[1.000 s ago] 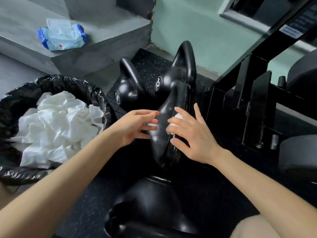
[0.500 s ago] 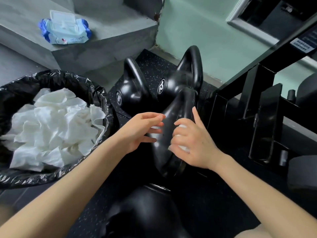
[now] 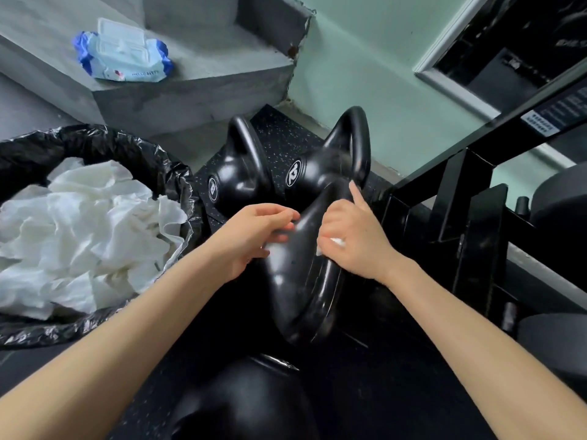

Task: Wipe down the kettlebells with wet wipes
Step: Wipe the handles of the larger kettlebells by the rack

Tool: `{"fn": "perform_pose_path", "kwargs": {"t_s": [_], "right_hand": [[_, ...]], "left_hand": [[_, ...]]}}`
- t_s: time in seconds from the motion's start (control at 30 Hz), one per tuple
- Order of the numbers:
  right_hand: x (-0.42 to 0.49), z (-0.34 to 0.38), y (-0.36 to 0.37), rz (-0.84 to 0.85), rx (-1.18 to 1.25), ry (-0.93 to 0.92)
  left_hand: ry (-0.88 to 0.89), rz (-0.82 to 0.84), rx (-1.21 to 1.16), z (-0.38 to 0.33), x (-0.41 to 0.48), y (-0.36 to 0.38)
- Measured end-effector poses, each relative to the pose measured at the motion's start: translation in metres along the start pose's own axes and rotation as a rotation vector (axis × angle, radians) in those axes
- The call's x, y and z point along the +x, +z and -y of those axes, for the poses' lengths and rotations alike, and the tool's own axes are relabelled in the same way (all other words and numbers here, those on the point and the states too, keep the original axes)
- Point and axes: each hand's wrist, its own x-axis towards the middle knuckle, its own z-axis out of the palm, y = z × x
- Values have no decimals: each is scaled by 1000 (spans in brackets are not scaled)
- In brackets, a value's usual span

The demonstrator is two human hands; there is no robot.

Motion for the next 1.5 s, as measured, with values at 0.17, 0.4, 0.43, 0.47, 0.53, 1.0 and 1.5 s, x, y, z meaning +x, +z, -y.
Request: {"fn": "perform_pose_path", "kwargs": {"t_s": [0.17, 0.4, 0.43, 0.47, 0.53, 1.0, 1.5], "right_hand": [[-46, 43, 13, -87, -16, -72], [-67, 63, -2, -499, 367, 247], [-71, 63, -9, -592, 515, 443], [-74, 64, -12, -639, 673, 645], [-70, 71, -11, -561, 1006, 926], [0, 34, -7, -394, 1253, 1005], [6, 21, 5, -386, 1473, 1015]], "left_hand": [[8, -8, -7, -1, -6, 0], [81, -55, 37, -1, -4, 13], [140, -94, 42, 0, -2, 18], [212, -142, 72, 0, -1, 23], [355, -215, 217, 1, 1, 36], [438, 104, 774, -5, 23, 39], [423, 158, 777, -7, 26, 32]]}}
